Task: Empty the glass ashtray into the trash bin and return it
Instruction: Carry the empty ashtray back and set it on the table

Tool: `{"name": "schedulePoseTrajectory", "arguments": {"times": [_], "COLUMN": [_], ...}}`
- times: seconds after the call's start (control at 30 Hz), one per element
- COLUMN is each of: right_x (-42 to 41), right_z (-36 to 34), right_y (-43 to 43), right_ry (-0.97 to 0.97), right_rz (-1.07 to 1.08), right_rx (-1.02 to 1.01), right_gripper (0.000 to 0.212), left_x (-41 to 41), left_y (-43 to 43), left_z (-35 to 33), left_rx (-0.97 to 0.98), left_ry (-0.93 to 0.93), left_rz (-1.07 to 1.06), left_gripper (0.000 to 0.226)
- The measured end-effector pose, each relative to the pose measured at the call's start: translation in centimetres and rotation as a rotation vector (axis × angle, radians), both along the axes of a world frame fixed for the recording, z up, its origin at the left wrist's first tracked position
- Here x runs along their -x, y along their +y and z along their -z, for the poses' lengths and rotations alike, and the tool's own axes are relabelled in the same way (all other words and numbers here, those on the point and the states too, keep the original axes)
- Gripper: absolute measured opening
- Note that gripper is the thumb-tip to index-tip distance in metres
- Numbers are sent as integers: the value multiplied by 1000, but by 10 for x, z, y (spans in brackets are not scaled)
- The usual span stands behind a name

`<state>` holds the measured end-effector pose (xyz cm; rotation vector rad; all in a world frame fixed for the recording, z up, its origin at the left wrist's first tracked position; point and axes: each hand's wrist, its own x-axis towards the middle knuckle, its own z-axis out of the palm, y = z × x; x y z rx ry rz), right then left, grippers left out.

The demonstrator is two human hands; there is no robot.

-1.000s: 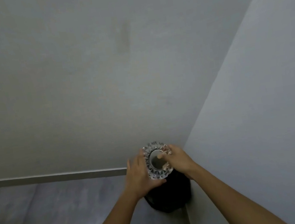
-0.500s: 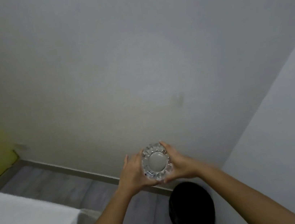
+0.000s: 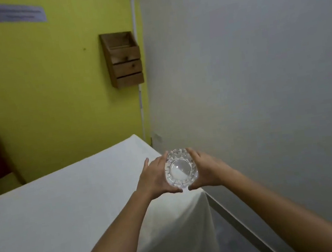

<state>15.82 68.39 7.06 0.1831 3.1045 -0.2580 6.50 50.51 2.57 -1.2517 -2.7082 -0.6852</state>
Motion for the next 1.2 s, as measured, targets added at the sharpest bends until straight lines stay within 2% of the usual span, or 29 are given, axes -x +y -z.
{"name": "schedulePoseTrajectory", "arguments": {"times": [0.3,0.47,0.63,1.07,1.2], "right_x": [94,136,165,192,191], "right_z": [-4,22,56,126,128], "right_y": [-176,-283,-367,-473,-476], "right_ry": [70,26,-32,-246,-241], "right_rz": [-353,-520,-598,-655,-670], "right_rx": [-198,-186,-173,-86,-75], "right_gripper": [125,123,121,120,119], "left_x": [35,44,57,73,68], "left_y": [-193,-301,-381,-485,-488], "left_z": [0,20,42,94,94], "left_rx": [32,107,206,419,408], "left_ry": [-61,-121,-187,-390,-395], "left_rz": [-372,-530,-605,-595,-609], "left_gripper": [129,129,131,130,129]}}
